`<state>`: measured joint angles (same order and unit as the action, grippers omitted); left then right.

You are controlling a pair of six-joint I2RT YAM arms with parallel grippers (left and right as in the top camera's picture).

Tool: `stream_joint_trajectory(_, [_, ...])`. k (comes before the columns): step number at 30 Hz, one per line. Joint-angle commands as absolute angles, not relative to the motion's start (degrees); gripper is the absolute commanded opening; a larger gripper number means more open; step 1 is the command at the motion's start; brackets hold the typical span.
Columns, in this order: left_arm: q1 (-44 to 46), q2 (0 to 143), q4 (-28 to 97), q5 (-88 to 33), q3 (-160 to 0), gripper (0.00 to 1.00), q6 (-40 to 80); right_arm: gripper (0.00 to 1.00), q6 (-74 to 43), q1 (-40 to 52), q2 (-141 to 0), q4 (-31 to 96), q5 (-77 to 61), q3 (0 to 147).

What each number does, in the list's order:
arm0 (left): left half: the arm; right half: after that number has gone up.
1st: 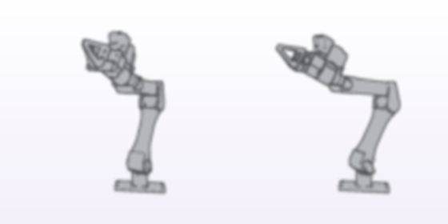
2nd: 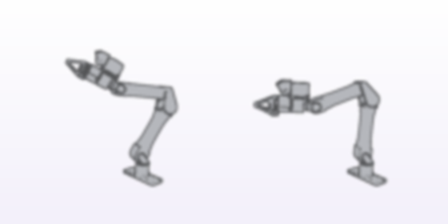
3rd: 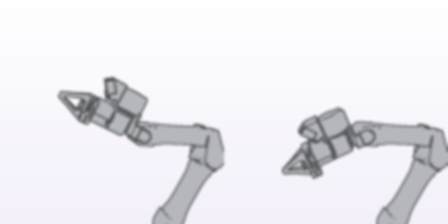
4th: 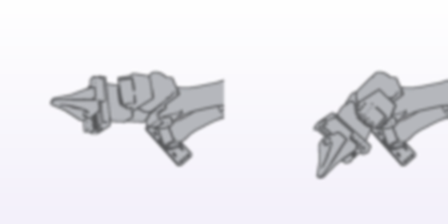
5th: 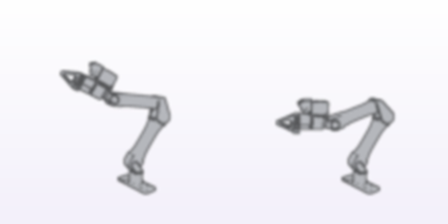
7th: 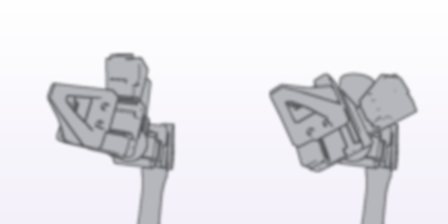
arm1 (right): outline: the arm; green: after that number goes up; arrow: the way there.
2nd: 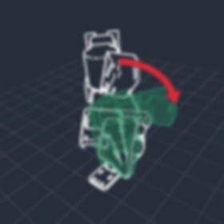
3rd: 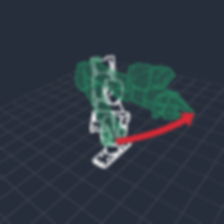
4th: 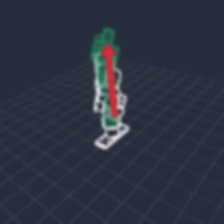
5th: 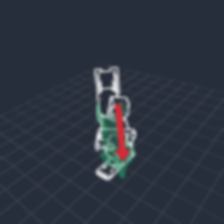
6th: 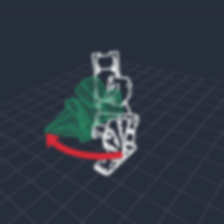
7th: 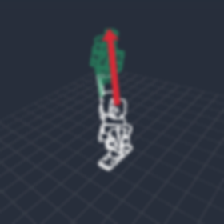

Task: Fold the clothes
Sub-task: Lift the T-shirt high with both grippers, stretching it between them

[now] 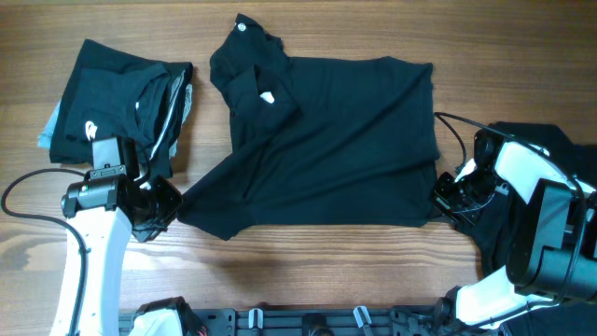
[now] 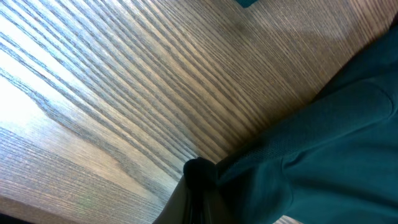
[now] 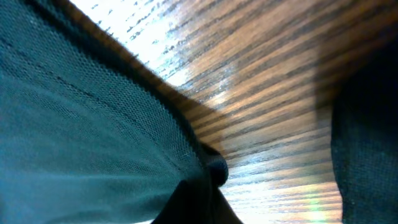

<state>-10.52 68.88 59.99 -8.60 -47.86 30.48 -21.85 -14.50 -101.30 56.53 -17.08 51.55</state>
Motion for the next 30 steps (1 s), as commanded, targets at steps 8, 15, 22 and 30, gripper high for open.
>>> stream_joint_trajectory(8, [-10.9, 61.9, 65.5, -12.1, -66.7, 0.04, 27.2, 0.04, -16.4, -14.7, -90.6, 73.4, -13.9, 73.8])
stream_joint_trajectory(15, [-10.9, 56.9, 66.7, -8.3, -92.6, 0.04, 27.1, 0.04, -16.5, -14.7, -81.1, 85.0, -13.6, 97.4])
stream_joint_trajectory(22, [-10.9, 54.7, 66.9, 8.0, -112.0, 0.04, 25.1, 0.04, -16.7, -14.7, -79.4, 92.1, -12.7, 118.7])
stream_joint_trajectory(30, [-10.9, 55.9, 69.1, 11.6, -115.8, 0.04, 22.7, 0.04, -18.2, -14.7, -79.4, 92.1, -12.4, 124.6])
